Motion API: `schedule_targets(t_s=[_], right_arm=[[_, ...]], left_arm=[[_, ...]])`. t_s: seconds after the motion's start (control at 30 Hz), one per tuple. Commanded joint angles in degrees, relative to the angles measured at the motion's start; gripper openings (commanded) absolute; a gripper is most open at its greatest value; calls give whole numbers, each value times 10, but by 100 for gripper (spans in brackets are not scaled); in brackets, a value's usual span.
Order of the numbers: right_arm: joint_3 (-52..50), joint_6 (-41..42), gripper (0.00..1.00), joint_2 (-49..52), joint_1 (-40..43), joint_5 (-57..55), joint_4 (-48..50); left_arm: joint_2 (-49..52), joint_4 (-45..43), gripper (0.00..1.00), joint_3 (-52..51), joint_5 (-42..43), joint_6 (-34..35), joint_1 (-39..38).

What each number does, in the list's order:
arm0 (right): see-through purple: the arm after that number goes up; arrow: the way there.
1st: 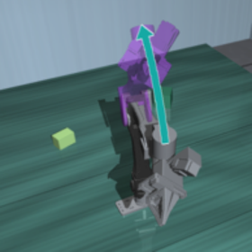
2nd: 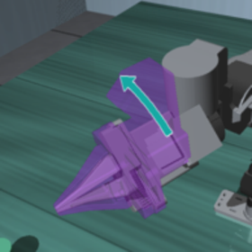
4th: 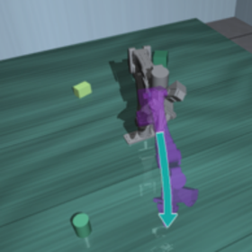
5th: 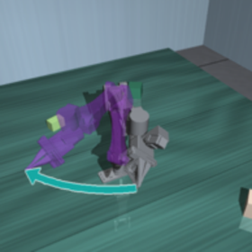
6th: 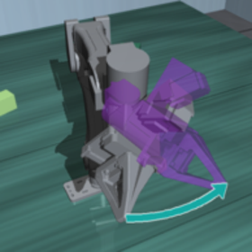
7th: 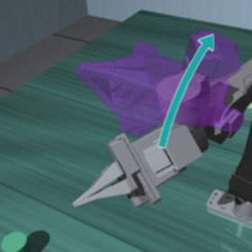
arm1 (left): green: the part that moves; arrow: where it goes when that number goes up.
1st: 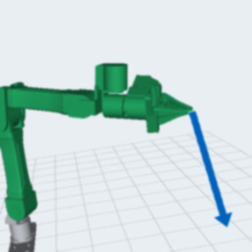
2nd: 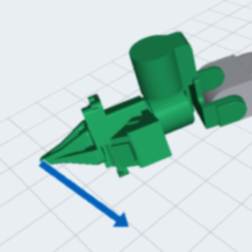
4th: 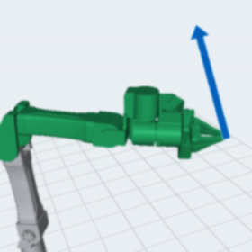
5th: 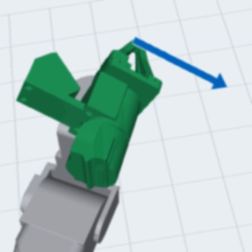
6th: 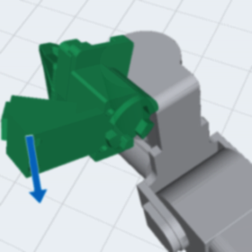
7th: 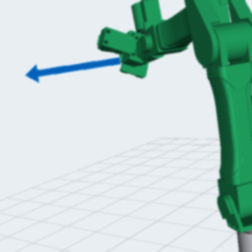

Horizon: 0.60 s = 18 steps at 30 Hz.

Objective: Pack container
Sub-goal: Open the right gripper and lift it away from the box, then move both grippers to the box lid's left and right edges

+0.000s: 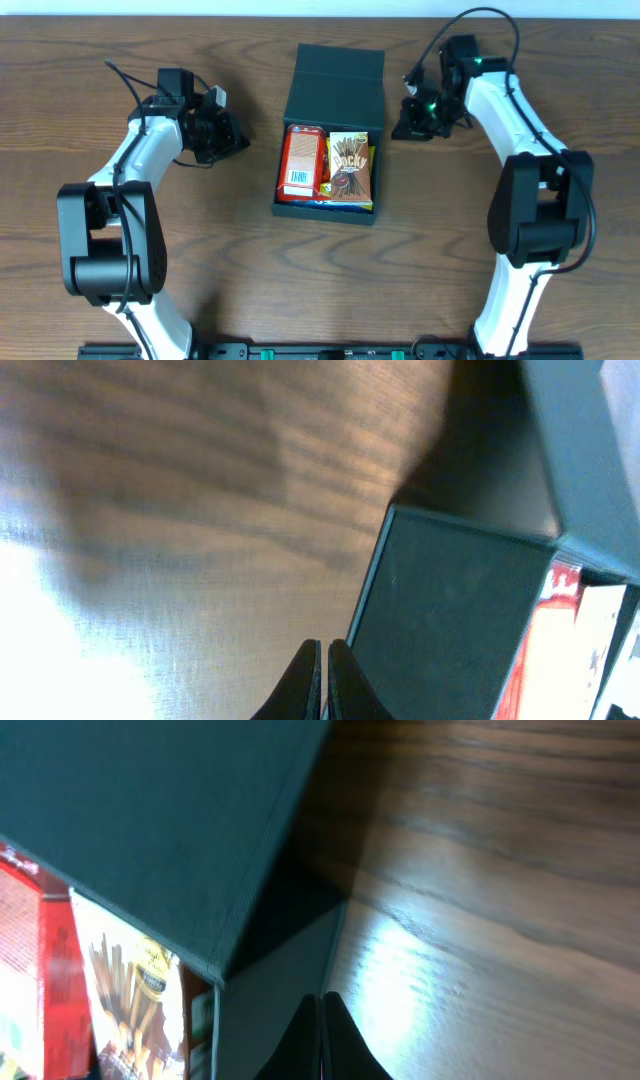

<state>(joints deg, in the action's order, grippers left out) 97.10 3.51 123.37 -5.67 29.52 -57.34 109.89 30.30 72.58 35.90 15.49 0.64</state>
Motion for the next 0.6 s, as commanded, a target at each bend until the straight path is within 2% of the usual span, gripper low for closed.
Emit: schedule_targets(t_s=[0.0,0.17,0.57], right_arm=[[-29,22,1,5,-13,3,18],[-44,34,1,5,-18,3,47],[-44,48,1,5,-37,5,82]], left_arm=[[7,22,6,-2,17,4,-1],[7,66,6,-7,23,-16,-27],[7,75,6,-33,27,-37,-72]])
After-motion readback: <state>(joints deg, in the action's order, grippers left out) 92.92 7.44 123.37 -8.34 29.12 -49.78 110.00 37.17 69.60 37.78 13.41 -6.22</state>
